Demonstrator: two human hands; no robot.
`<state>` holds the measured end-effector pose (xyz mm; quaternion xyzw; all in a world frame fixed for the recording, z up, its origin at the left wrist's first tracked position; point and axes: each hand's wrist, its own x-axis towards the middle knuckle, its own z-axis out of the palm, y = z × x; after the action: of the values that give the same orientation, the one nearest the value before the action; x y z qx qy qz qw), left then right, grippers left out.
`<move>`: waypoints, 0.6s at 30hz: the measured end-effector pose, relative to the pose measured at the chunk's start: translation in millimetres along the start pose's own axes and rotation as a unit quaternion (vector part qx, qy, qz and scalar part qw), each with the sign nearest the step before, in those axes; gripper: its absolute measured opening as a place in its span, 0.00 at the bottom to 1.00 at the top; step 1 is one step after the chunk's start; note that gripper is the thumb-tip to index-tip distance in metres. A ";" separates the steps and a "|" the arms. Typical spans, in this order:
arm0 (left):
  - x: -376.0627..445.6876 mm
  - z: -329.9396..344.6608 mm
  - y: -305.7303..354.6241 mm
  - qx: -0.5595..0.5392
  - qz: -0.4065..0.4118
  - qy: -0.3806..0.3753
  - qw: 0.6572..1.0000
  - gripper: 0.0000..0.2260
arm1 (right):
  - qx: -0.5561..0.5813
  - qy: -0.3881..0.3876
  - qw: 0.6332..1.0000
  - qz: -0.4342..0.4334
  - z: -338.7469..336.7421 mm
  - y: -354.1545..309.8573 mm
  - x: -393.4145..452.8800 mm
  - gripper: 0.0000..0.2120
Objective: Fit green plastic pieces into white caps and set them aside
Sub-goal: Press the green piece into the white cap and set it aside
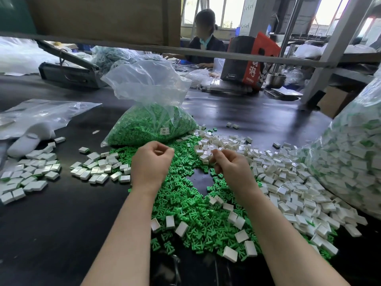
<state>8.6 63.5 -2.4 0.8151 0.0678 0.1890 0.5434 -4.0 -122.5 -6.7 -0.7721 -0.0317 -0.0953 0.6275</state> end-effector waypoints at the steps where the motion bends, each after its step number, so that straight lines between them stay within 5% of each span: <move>1: 1.8 -8.3 -4.5 0.060 0.002 0.030 0.998 0.05 | -0.013 0.023 1.000 -0.002 -2.7 0.7 0.8 0.14; 7: 10.6 -35.4 -21.0 0.266 -0.093 0.149 0.948 0.03 | -0.208 0.123 0.970 -0.023 -16.3 10.4 6.3 0.10; 13: 11.7 -40.7 -26.1 0.337 -0.124 0.153 0.921 0.04 | -0.436 0.087 0.896 -0.012 -20.6 17.0 4.4 0.06; 18: 10.1 -35.9 -19.6 0.376 -0.101 0.133 0.911 0.10 | -0.493 0.053 0.868 -0.036 -19.6 15.8 3.7 0.08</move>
<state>6.1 105.5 -5.8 0.9151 0.2876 0.2006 0.1991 0.1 -145.2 -17.4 -0.9731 0.0254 -0.1618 0.1623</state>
